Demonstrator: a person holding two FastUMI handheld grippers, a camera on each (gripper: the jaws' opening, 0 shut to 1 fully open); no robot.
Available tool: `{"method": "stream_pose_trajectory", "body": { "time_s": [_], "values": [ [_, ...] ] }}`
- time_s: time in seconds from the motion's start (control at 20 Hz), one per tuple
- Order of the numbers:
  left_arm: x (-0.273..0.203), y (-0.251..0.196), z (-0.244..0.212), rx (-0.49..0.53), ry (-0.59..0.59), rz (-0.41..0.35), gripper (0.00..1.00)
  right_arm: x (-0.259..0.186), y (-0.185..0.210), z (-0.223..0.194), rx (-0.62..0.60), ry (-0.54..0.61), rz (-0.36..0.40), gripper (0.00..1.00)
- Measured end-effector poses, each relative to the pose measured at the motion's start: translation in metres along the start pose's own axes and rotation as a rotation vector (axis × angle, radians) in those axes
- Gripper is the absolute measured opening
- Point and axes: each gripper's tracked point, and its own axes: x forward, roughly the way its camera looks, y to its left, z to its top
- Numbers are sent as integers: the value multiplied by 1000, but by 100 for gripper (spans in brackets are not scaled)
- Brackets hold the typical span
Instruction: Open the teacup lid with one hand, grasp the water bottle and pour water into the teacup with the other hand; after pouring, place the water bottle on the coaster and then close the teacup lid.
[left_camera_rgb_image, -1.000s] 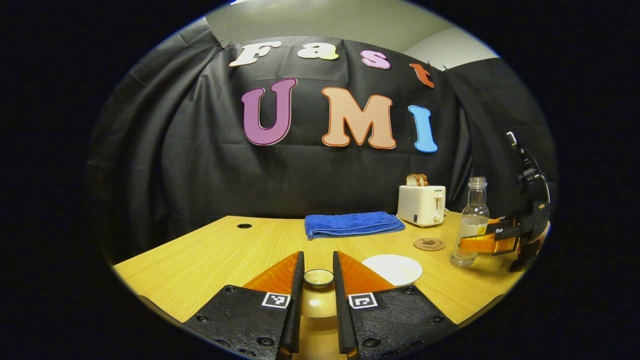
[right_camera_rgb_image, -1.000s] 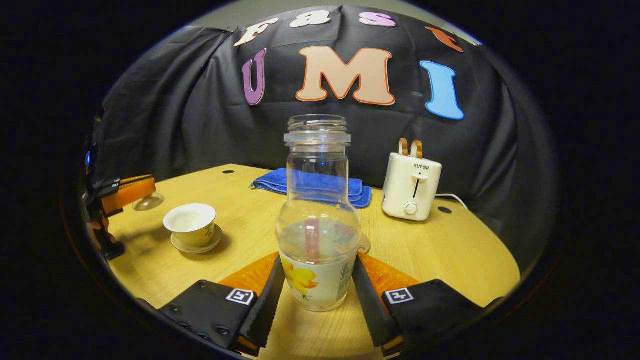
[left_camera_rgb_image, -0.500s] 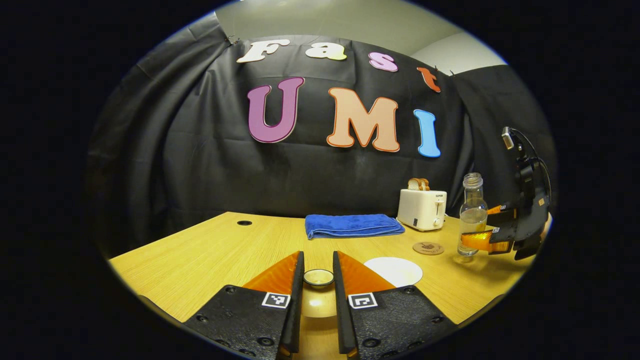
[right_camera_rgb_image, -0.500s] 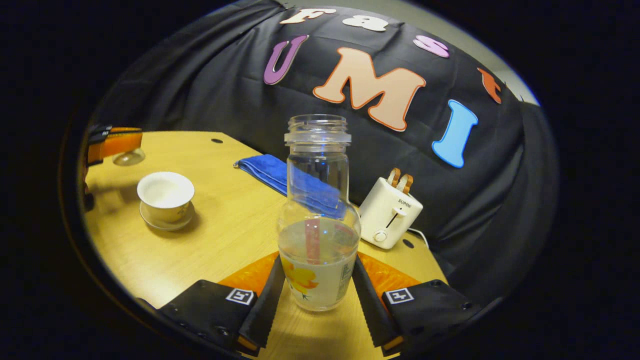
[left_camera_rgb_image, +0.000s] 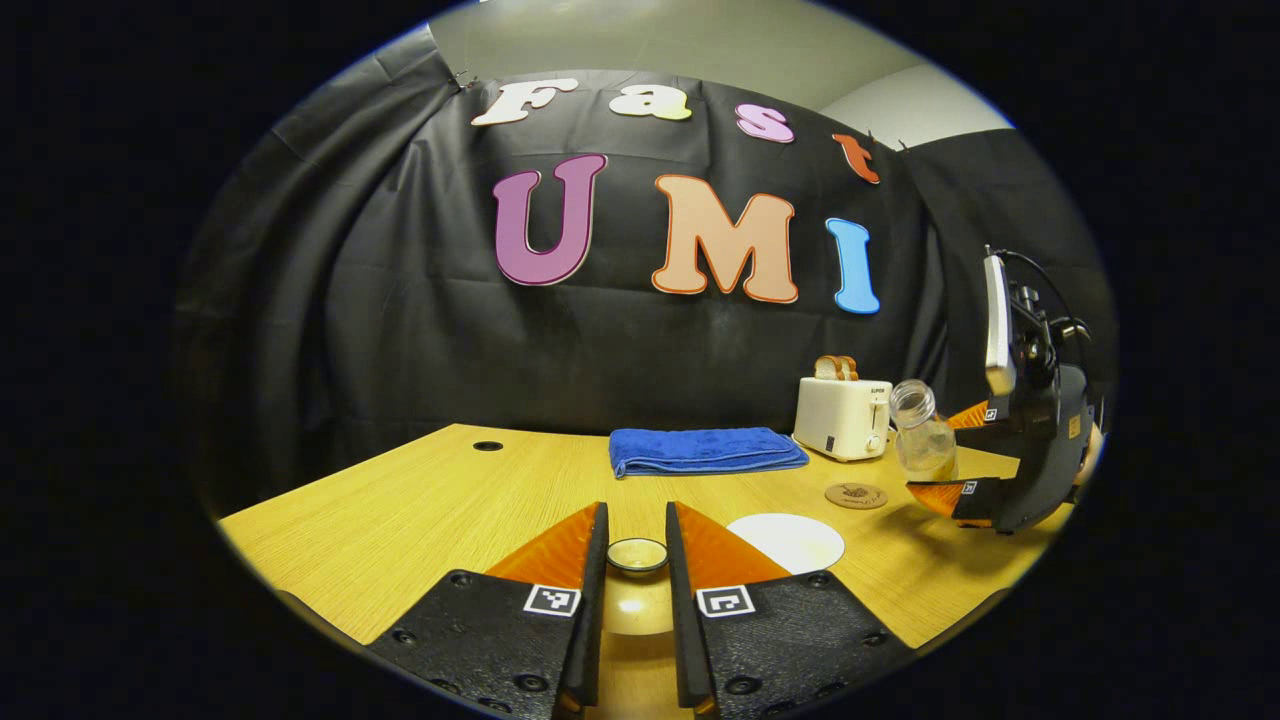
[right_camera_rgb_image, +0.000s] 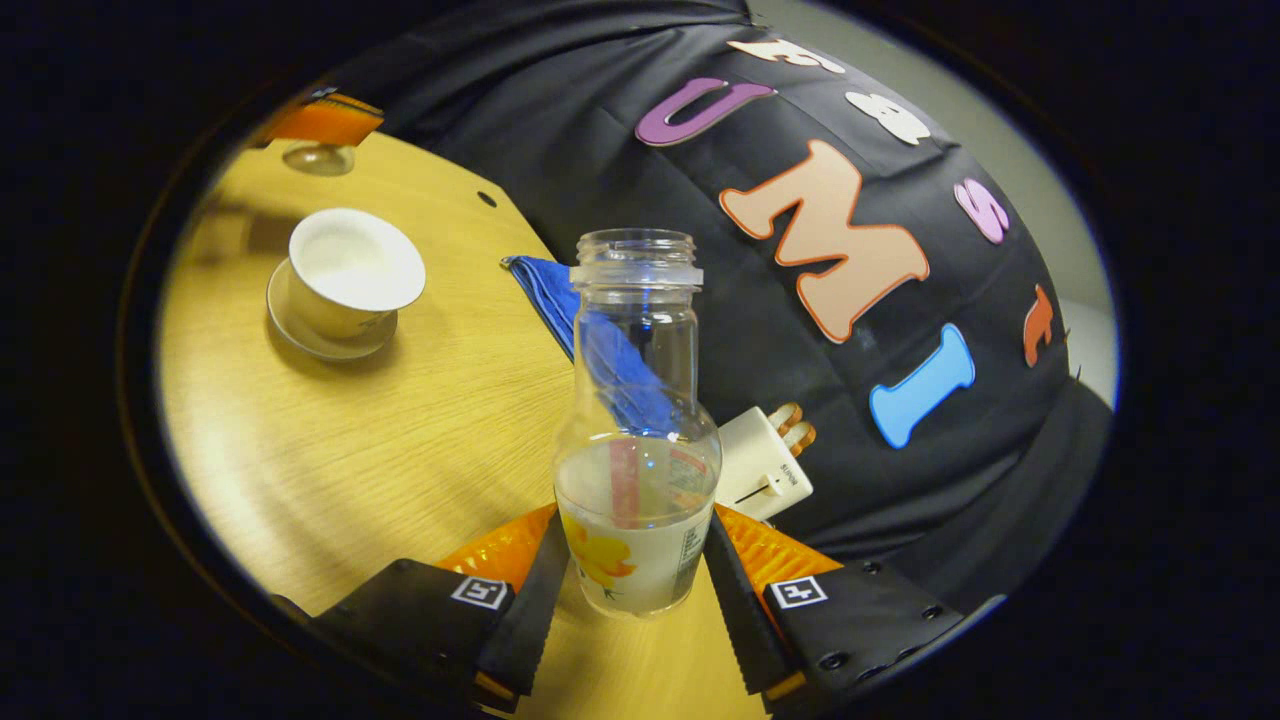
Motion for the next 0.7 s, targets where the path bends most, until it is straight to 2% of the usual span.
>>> {"method": "stream_pose_trajectory", "body": {
  "time_s": [0.3,0.7],
  "values": [
    [0,1,0,0,1,1,28,7,19,8,-157,-12,4,78],
    [1,0,0,-4,0,-3,28,9,27,19,-357,-44,-30,79]
  ]
}}
